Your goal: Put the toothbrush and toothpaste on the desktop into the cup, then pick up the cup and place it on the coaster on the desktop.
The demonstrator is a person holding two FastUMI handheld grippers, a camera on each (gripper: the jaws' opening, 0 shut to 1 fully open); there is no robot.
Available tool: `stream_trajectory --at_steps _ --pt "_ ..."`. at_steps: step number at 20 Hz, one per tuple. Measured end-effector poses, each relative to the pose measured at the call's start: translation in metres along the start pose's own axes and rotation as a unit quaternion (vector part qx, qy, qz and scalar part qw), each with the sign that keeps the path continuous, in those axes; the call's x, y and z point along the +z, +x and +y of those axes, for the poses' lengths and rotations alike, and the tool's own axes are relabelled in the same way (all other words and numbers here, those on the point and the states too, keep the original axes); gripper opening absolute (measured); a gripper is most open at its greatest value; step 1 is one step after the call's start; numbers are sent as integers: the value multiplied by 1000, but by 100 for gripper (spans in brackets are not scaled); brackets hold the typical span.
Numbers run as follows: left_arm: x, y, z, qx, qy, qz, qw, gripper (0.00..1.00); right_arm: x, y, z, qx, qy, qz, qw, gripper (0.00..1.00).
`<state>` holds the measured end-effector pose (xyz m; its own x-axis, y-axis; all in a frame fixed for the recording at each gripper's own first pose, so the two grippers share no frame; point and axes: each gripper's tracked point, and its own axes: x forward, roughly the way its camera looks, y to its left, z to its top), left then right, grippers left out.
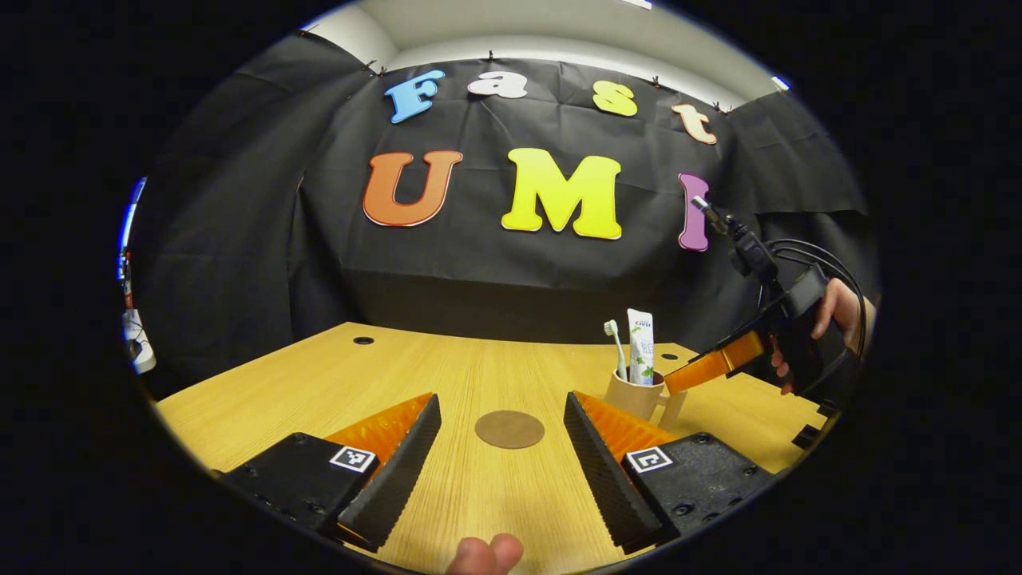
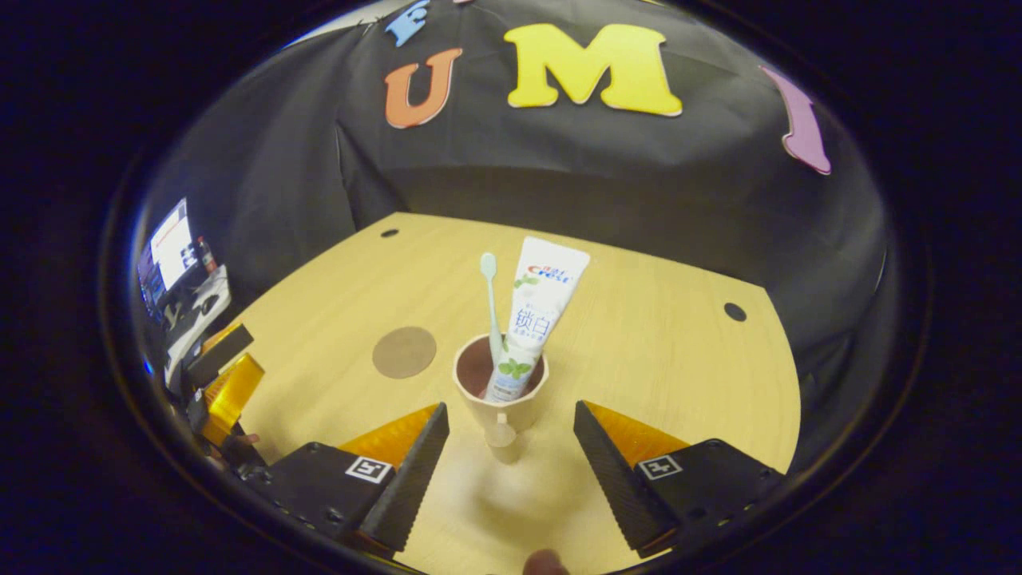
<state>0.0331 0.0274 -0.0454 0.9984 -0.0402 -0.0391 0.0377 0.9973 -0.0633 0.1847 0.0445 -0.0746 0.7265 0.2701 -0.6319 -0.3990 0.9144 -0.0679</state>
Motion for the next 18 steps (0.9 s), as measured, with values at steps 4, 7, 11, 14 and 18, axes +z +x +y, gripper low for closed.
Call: stream_trajectory --at_steps 4,7,11,14,18 --pt "-5 -6 12 7 -9 6 1000 98 -16 26 1 12 -4 94 995 95" --pt "-13 -6 15 8 -16 17 1000 98 -26 44 -3 6 -10 137 991 95" --pt "-24 -5 18 7 -29 31 999 98 -24 56 0 12 -12 148 989 80" --pt "-29 -4 20 7 -40 40 998 98 -28 53 -2 2 -24 150 988 68" --pt "-31 -3 17 5 -45 46 998 98 -32 38 -3 -10 -13 146 989 23"
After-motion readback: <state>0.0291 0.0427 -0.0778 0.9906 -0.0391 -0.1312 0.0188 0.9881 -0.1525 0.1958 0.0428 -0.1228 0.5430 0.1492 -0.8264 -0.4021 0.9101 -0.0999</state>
